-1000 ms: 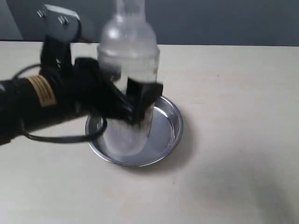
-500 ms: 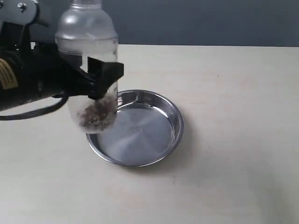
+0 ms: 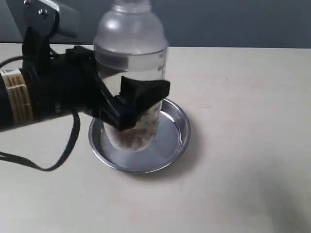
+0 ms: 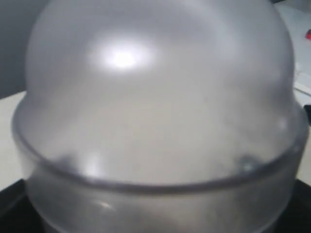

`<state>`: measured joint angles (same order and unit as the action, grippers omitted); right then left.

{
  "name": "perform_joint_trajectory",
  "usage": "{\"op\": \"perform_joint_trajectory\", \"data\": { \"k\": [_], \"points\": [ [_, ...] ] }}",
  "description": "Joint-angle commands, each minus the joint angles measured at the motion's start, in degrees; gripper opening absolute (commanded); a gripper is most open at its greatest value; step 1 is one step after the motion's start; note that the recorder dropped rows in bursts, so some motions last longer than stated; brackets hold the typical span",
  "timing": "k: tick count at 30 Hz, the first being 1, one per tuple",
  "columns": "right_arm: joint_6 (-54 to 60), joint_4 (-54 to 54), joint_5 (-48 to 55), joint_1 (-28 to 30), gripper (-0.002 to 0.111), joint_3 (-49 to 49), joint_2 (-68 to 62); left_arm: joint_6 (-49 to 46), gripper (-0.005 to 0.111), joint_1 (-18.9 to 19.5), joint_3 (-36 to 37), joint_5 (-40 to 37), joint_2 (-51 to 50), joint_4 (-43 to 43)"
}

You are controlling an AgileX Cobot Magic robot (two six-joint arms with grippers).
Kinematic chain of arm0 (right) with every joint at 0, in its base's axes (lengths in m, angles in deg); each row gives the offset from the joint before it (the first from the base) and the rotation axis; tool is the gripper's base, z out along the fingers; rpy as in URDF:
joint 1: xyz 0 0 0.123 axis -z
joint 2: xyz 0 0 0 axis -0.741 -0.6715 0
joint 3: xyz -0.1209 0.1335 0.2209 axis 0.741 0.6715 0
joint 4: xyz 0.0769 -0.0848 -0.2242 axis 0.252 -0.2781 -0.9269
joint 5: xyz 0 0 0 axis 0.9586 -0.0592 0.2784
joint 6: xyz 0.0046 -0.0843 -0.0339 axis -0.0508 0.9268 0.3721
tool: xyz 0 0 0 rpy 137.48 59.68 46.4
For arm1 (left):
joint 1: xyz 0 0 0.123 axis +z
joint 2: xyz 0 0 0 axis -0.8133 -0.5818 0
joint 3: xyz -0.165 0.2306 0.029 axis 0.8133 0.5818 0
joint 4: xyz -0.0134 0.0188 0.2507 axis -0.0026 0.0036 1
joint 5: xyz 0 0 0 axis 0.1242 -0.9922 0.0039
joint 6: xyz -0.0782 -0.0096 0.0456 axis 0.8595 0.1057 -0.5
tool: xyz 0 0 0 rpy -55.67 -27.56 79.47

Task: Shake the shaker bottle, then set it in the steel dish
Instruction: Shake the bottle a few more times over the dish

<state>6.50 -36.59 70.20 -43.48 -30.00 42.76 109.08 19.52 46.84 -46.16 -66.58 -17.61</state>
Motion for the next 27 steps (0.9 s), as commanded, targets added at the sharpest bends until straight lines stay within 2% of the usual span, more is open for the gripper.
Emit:
{"op": "perform_joint_trajectory", "data": {
  "k": [1,4,7,8,10,12,13,15,17,18,20,23,25,27],
  "points": [
    [0.11,-0.02,-0.58,0.18,-0.001,0.07,0.27,-3.48,0.000,4.04,-10.50,-5.15,3.69,-5.10],
    [0.11,-0.17,-0.58,0.18,-0.001,0.07,0.27,-2.85,0.000,4.15,-12.88,-1.65,5.16,-4.01],
    [0.11,-0.17,-0.58,0.18,-0.001,0.07,0.27,-0.77,0.000,2.39,-4.19,-5.70,-2.49,-5.24],
    [0.11,-0.17,-0.58,0.18,-0.001,0.07,0.27,0.30,0.000,2.39,-1.78,-4.57,-5.72,-6.44],
    [0.11,-0.17,-0.58,0.18,-0.001,0.07,0.27,1.89,0.000,2.39,-1.86,2.49,-6.42,-6.30],
    [0.11,-0.17,-0.58,0.18,-0.001,0.07,0.27,-0.37,0.000,2.39,-5.72,13.23,-2.23,-3.34],
    [0.11,-0.17,-0.58,0.18,-0.001,0.07,0.27,-1.95,0.000,2.39,-8.75,13.87,-0.02,-1.49],
    [0.11,-0.17,-0.58,0.18,-0.001,0.07,0.27,-0.90,0.000,1.98,-11.49,7.37,1.84,-0.06],
    [0.11,-0.17,-0.58,0.18,-0.001,0.07,0.27,0.83,0.000,1.02,-8.40,-1.92,-0.58,-0.44],
    [0.11,-0.17,-0.58,0.18,-0.001,0.07,0.27,0.83,0.000,1.02,-6.02,-3.61,-3.40,-1.17],
    [0.11,-0.17,-0.58,0.18,-0.001,0.07,0.27,0.83,0.000,1.02,-5.10,-2.03,-5.94,-3.22],
    [0.11,-0.17,-0.58,0.18,-0.001,0.07,0.27,-1.29,0.000,1.02,-10.83,5.56,-0.34,-1.11],
    [0.11,-0.17,-0.58,0.18,-0.001,0.07,0.27,-1.36,0.000,1.02,-12.60,1.33,0.95,-0.04],
    [0.11,-0.17,-0.58,0.18,-0.001,0.07,0.27,-0.23,0.000,1.02,-8.71,-6.50,-2.54,-2.15]
  ]
}}
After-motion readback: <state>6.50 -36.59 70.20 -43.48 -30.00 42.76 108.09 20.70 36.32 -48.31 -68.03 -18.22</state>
